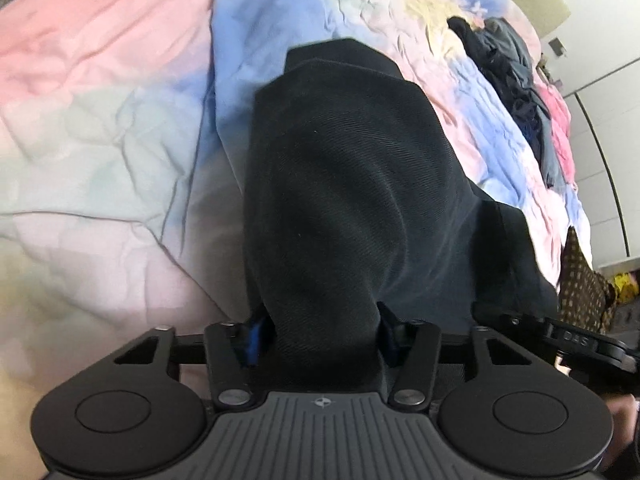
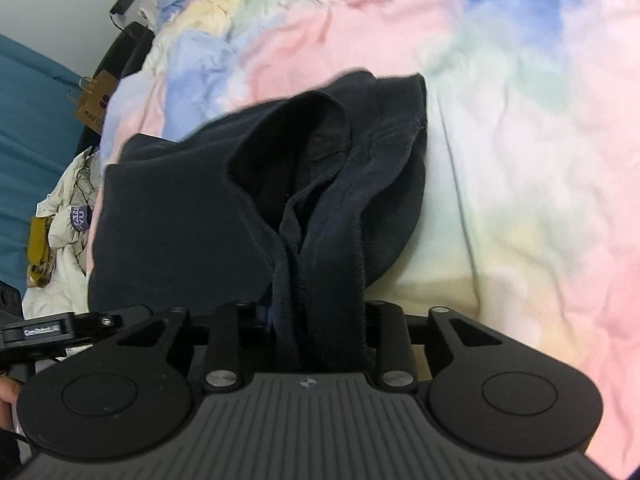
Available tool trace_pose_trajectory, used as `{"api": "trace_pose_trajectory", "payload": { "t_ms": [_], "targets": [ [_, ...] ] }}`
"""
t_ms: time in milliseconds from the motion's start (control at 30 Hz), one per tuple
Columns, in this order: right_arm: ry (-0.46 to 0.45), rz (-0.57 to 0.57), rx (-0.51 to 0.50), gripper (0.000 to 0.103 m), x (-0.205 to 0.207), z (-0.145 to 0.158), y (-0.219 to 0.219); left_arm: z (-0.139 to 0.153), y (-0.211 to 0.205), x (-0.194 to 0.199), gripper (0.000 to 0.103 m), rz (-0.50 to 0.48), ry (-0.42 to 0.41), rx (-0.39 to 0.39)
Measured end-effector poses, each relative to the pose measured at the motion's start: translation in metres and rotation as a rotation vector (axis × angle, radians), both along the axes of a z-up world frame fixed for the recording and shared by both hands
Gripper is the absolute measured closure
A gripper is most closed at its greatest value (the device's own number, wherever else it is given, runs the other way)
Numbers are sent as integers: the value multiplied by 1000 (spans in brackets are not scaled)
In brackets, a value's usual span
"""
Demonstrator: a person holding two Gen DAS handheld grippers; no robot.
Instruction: Fold clothes
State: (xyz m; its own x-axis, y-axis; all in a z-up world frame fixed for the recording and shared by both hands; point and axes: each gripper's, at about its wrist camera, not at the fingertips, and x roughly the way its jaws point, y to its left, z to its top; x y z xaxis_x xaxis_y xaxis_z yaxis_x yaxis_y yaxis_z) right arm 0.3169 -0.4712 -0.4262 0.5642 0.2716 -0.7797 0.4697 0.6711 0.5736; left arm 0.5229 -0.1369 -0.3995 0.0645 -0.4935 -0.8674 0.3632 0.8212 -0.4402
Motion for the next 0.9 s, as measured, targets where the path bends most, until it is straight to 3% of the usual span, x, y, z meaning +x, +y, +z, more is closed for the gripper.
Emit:
{"api": "trace_pose_trajectory", "payload": {
  "t_ms": [233,567,900],
  "targets": [
    [-7,-14,-24,77,-30,52,27,47,20,-27,57,-9,-27,9],
    [5,-41,-41,77,-126,113,81,85,72,-131,57,-18,25,-45],
    [-44,-126,-36,78,-230,128,88,124,39,-209,59,-133,-84,-55]
  ]
}}
